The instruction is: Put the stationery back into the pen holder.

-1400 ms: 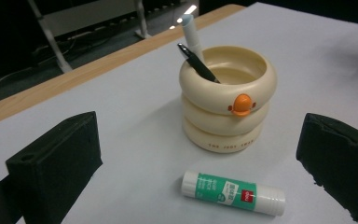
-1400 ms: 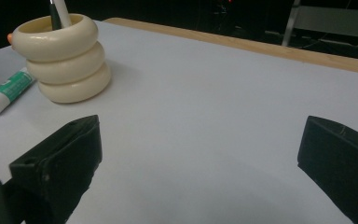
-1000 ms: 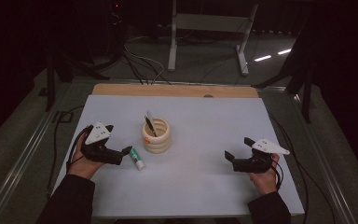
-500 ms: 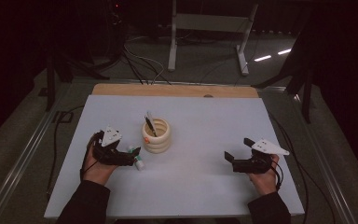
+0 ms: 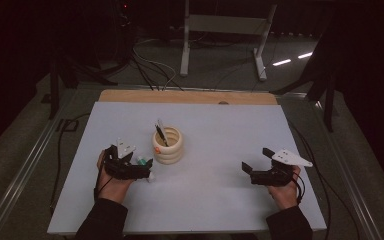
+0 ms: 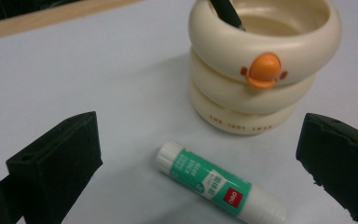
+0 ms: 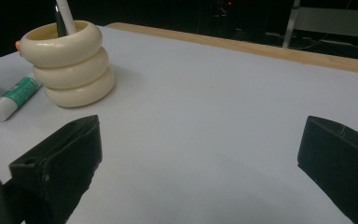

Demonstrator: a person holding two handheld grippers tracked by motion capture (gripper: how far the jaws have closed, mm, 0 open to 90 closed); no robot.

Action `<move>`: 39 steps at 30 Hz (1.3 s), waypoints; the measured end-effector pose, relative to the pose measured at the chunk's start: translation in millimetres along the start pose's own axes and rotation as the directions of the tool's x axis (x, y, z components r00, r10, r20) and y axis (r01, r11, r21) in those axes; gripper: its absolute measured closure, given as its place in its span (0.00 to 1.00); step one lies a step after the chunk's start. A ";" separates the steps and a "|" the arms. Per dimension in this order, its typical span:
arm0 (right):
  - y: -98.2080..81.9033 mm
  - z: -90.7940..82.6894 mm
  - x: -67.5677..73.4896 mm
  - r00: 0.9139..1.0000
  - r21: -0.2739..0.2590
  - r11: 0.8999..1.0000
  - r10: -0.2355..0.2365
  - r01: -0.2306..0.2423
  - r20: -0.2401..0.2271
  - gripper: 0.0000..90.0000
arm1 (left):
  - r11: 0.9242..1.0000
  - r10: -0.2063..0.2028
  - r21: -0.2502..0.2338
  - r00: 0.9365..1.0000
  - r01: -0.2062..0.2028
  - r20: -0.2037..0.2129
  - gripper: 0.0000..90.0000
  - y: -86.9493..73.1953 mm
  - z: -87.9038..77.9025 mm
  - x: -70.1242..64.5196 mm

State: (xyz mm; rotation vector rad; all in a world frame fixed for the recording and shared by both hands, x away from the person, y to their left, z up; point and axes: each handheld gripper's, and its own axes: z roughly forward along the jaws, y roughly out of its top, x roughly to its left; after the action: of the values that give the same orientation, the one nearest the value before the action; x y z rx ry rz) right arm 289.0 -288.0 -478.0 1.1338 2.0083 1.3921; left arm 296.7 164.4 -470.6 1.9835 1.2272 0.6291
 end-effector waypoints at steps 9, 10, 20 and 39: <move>0.4 -2.1 -2.4 1.000 -0.013 1.000 0.025 -0.025 -0.004 0.00 | 1.000 -0.019 0.024 1.000 0.019 -0.016 0.00 -4.7 11.6 -10.6; 0.4 -2.3 -2.4 1.000 -0.013 1.000 0.024 -0.024 -0.002 0.00 | 0.999 -0.023 0.029 1.000 0.023 -0.016 0.00 -5.4 13.3 -11.5; 0.2 -2.9 -3.2 1.000 -0.013 1.000 0.023 -0.023 0.003 0.00 | 0.994 -0.076 0.079 0.997 0.077 -0.022 0.04 -16.5 21.9 -13.8; 0.9 -6.4 -4.0 1.000 -0.029 0.999 0.023 -0.022 0.015 0.00 | 0.970 -0.099 0.217 0.992 0.114 -0.078 0.61 -32.7 31.4 -26.8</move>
State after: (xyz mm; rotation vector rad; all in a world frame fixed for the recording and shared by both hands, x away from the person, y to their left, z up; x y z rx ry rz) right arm 286.9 -294.6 -475.1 1.1546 1.9645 1.4142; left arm 289.3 140.1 -516.7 2.0733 1.4900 0.5279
